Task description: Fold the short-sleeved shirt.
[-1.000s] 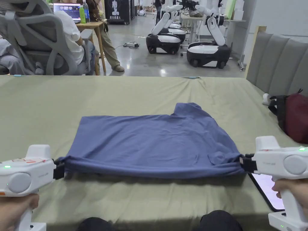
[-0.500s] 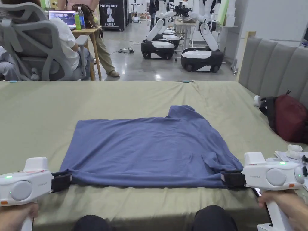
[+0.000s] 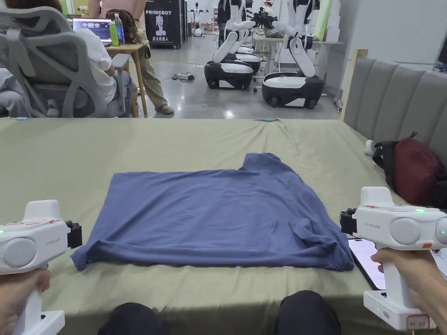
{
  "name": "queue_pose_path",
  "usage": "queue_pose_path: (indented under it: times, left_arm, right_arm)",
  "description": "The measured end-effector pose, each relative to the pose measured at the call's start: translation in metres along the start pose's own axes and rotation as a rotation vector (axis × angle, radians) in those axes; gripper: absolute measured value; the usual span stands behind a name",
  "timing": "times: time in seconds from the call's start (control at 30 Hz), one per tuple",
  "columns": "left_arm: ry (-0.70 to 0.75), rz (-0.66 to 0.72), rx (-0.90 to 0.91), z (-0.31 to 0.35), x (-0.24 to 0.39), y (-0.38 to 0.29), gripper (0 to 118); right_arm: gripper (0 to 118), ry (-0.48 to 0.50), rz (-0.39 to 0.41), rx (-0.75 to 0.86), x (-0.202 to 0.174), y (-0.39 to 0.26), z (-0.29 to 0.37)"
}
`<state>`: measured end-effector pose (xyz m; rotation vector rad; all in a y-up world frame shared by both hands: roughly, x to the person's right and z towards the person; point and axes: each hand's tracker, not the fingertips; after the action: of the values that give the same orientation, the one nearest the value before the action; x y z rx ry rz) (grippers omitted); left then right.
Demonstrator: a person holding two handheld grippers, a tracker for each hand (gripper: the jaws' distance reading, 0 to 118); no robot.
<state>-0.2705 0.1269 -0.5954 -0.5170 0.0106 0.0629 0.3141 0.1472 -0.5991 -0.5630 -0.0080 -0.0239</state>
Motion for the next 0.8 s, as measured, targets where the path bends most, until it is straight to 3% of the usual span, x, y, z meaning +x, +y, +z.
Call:
queue_pose_path:
  times: [0.07,0.17,0.2,0.27,0.37,0.43,0.47,0.53,0.57,0.73,0.77,0.8]
  left_arm:
    - [0.012,-0.019,-0.002,-0.003,0.002,0.003,6]
    - [0.014,-0.012,-0.032,-0.016,-0.001,0.002,112]
    - [0.016,-0.009,-0.08,-0.024,-0.001,0.003,114]
    - [0.041,-0.026,-0.069,-0.033,-0.002,-0.004,99]
    - [0.061,-0.048,-0.159,-0.046,0.001,-0.014,96]
    - [0.053,-0.041,-0.181,-0.05,0.001,-0.025,83]
    - [0.041,-0.031,-0.191,-0.05,0.001,-0.025,68]
    - [-0.046,0.034,-0.202,-0.049,0.0,-0.03,16]
    - [-0.063,0.047,-0.2,-0.049,0.001,-0.031,5]
    - [-0.015,0.002,-0.186,-0.047,0.007,-0.02,5]
    - [-0.015,0.003,-0.18,-0.046,0.007,-0.018,5]
    - [-0.017,0.005,-0.171,-0.045,0.007,-0.017,5]
  right_arm:
    - [0,-0.012,0.011,0.001,-0.001,-0.001,0.0]
    - [0,0.0,0.015,-0.013,-0.001,-0.001,-0.002]
    - [0,0.008,0.013,-0.018,0.0,-0.003,-0.002]
    - [0,0.01,0.019,-0.026,-0.004,-0.003,-0.002]
    - [0,0.005,0.025,-0.035,-0.004,-0.007,-0.004]
    - [0,0.005,0.023,-0.046,-0.002,-0.01,-0.011]
    - [0,0.005,0.024,-0.049,-0.002,-0.011,-0.011]
    - [0,0.005,0.034,-0.062,-0.003,-0.009,-0.01]
    - [0,0.004,0.041,-0.068,-0.004,-0.008,-0.01]
    - [0,0.007,0.046,-0.073,-0.007,-0.006,-0.008]
    - [7,0.015,0.045,-0.067,-0.008,-0.006,-0.008]
    - [38,0.026,0.044,-0.062,-0.006,-0.005,-0.01]
